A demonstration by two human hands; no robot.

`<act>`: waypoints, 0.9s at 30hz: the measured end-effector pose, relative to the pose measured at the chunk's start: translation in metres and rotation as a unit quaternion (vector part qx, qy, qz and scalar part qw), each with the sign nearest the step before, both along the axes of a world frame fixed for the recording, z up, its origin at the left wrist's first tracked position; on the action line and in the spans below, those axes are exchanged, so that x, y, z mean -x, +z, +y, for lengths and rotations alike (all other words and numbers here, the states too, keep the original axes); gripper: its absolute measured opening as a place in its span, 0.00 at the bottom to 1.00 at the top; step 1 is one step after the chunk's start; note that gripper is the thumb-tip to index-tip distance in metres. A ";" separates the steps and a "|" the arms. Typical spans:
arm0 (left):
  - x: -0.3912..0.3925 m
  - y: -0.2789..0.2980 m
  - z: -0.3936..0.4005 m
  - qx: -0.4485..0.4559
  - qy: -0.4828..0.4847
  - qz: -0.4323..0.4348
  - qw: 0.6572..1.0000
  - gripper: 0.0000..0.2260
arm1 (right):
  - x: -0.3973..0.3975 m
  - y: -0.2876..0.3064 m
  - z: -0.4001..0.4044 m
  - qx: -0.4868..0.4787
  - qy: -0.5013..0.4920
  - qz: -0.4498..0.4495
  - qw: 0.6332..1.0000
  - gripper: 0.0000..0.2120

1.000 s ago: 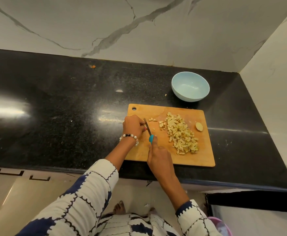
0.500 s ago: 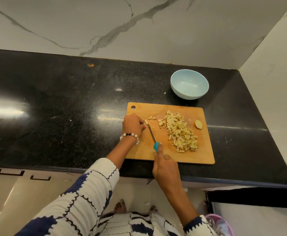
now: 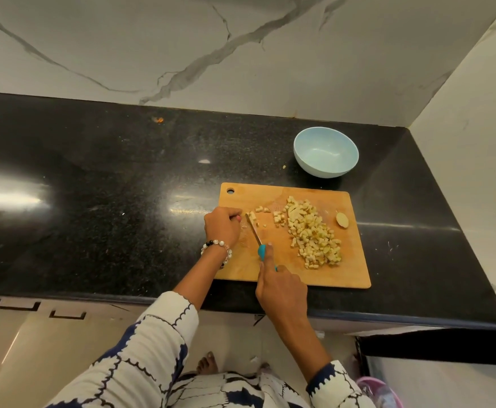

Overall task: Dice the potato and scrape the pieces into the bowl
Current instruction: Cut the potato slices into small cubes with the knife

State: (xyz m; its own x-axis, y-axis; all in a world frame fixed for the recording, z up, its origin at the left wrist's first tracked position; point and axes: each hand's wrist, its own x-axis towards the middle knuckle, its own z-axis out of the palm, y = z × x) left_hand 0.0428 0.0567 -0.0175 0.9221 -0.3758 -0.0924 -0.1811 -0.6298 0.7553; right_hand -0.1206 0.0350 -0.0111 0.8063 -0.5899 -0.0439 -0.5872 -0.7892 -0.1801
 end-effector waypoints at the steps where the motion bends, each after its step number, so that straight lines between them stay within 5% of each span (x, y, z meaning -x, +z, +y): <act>1: 0.000 0.000 0.001 0.003 -0.003 -0.004 1.000 0.09 | 0.002 -0.001 -0.003 -0.011 -0.009 0.018 1.000 0.28; 10: 0.000 -0.001 -0.001 0.004 -0.018 0.003 1.000 0.10 | 0.022 -0.005 -0.029 -0.019 -0.070 -0.075 0.995 0.24; 16: 0.001 0.003 -0.001 -0.006 -0.016 0.007 1.000 0.10 | -0.010 -0.005 -0.020 0.008 -0.002 -0.079 0.997 0.23; 27: 0.003 0.006 -0.009 0.001 -0.022 0.018 1.000 0.10 | 0.023 0.002 -0.046 -0.108 -0.057 -0.148 0.981 0.22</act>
State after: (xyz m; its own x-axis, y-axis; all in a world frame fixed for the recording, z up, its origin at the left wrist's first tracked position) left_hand 0.0396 0.0480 -0.0115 0.9011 -0.4154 -0.1241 -0.1812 -0.6210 0.7626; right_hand -0.1440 -0.0114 -0.0087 0.7324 -0.6792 0.0483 -0.5653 -0.6461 -0.5129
